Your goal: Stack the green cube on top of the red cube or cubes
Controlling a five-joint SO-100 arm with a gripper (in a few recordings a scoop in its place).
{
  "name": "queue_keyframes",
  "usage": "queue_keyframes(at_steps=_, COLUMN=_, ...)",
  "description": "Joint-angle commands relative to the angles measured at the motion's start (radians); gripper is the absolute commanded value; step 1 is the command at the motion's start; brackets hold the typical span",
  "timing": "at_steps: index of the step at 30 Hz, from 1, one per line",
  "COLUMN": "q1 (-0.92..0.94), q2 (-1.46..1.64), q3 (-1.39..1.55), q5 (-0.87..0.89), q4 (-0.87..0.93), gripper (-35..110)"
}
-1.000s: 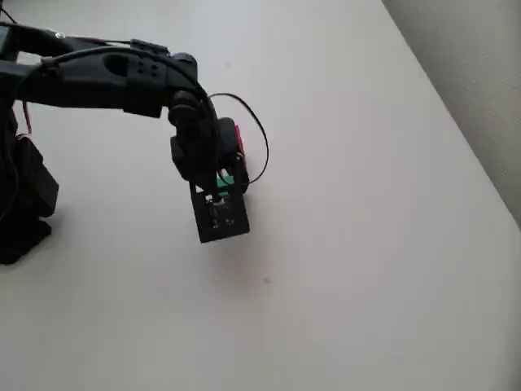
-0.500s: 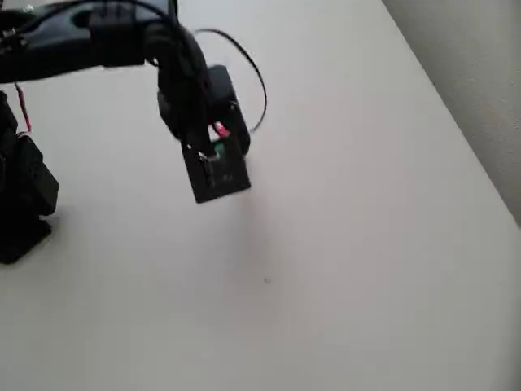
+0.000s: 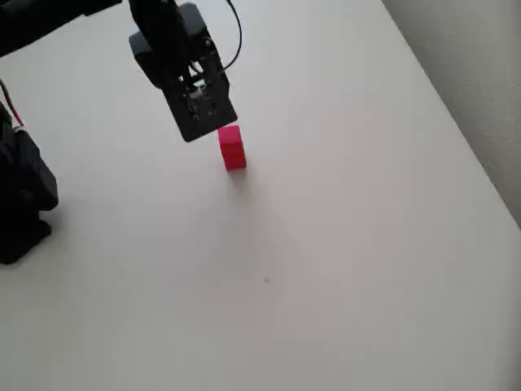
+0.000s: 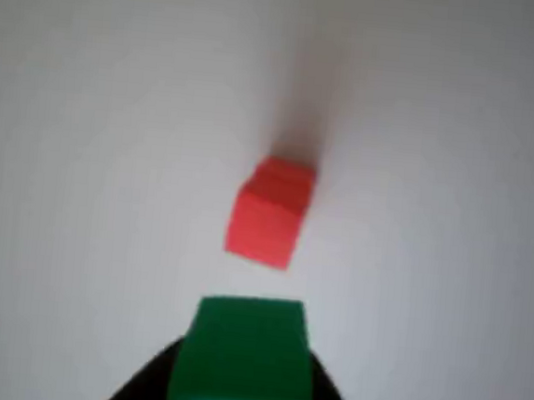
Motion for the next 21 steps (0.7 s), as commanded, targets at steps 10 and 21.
queue_keyframes(at_steps=10, q1=0.011, q2=-0.098, q3=-0.067, q5=0.011, q4=-0.071, gripper=-2)
queue_keyframes(at_steps=21, q1=0.028, q2=-0.167, q3=-0.067, q5=0.009, q4=-0.104, gripper=-2)
